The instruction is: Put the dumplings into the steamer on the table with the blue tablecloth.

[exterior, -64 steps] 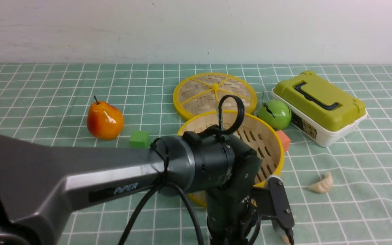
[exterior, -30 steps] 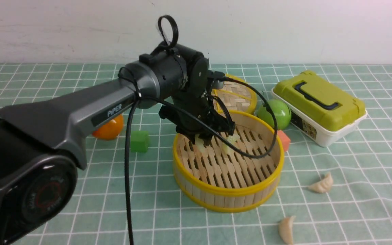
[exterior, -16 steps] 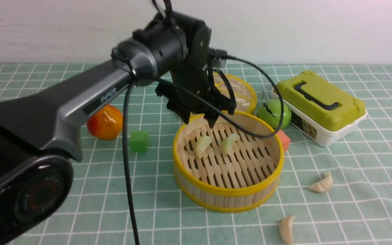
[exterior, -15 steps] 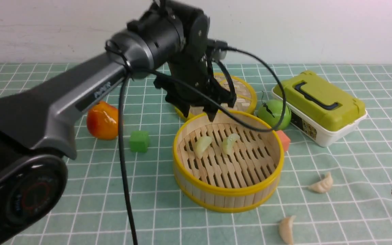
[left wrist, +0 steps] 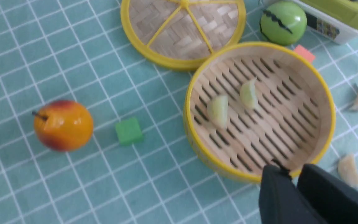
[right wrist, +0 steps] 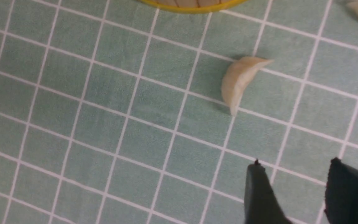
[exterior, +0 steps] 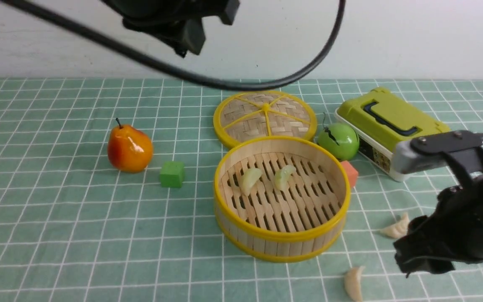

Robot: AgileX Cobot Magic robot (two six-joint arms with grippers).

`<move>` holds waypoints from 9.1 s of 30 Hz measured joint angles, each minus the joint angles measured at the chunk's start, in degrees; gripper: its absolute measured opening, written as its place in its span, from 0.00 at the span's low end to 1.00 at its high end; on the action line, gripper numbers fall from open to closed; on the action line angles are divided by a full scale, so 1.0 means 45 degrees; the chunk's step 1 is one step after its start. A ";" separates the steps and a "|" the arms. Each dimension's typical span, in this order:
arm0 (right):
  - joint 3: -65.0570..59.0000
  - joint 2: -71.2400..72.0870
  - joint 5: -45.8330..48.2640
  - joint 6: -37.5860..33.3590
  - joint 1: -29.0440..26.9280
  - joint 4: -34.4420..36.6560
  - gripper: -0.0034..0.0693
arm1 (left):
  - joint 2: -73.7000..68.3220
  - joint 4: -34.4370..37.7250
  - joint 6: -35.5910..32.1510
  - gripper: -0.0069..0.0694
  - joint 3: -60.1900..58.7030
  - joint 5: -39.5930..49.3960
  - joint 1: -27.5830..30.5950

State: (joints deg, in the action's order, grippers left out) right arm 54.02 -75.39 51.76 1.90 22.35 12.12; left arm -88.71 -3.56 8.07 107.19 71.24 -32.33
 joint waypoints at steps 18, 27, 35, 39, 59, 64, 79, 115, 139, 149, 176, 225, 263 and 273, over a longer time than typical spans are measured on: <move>0.0141 -0.5483 -0.2994 0.0075 0.0000 0.1809 0.78 | 0.8489 0.0576 0.0191 0.07 -1.1757 -0.2180 0.0000; 0.0200 -0.5617 -0.3405 0.0160 0.0006 0.1865 0.33 | 1.0716 0.0576 0.0216 0.07 -1.3111 -0.2260 0.0000; 0.1195 -0.5112 -0.1596 0.0146 0.0050 0.1261 0.31 | 1.1794 0.0576 0.0229 0.07 -1.3124 -0.1698 0.0000; 0.2880 -0.4509 -0.0448 -0.0023 0.0416 0.1075 0.31 | 1.2144 0.0576 0.0229 0.07 -1.3124 -0.1431 0.0000; 0.8682 -0.9795 -0.0908 0.0619 0.2803 -0.1820 0.39 | 1.2200 0.0576 0.0229 0.07 -1.3134 -0.1245 0.0000; 0.9036 -0.9849 -0.0611 0.1122 0.2799 -0.1848 0.65 | 1.2200 0.0576 0.0229 0.07 -1.3215 -0.1183 0.0000; 0.4473 -0.4350 0.1335 0.1570 0.1650 -0.3896 0.78 | 1.2200 0.0339 0.0179 0.07 -1.3278 -0.1226 0.0000; 0.1731 -0.6802 -0.5270 0.5076 -0.3557 0.0092 0.35 | 1.2189 0.0303 0.0175 0.09 -1.3849 -0.2195 0.0000; 0.5914 -0.5814 -0.1566 0.2152 0.0926 -0.2069 0.29 | 1.2189 0.0315 0.0200 0.11 -1.3849 -0.2200 0.0000; 0.7548 -0.9166 -0.2148 0.2111 0.1101 -0.2129 0.31 | 1.2387 0.0792 0.0213 0.12 -1.3849 -0.1856 0.0000; 0.1538 0.2076 -0.3876 0.1786 0.2413 -0.2278 0.18 | 1.9452 0.0873 0.1139 0.16 -1.7658 -0.5780 0.0000; -1.0592 1.4864 -0.8965 0.1736 -0.3082 -0.2899 0.02 | 1.9452 0.0873 0.1161 0.21 -1.8265 -0.5691 0.0000; -1.2241 1.6877 -0.6714 0.1774 -0.4900 -0.3462 0.03 | 1.9452 0.0873 0.1184 0.25 -1.8269 -0.5691 0.0000; -1.2241 1.6877 -0.6714 0.1774 -0.4900 -0.3466 0.04 | 1.9452 0.0873 0.1184 0.26 -1.8269 -0.5691 0.0000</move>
State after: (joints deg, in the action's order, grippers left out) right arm -1.06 0.56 21.55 9.89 0.30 -3.48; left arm -1.17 0.37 13.39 24.98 45.63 -32.33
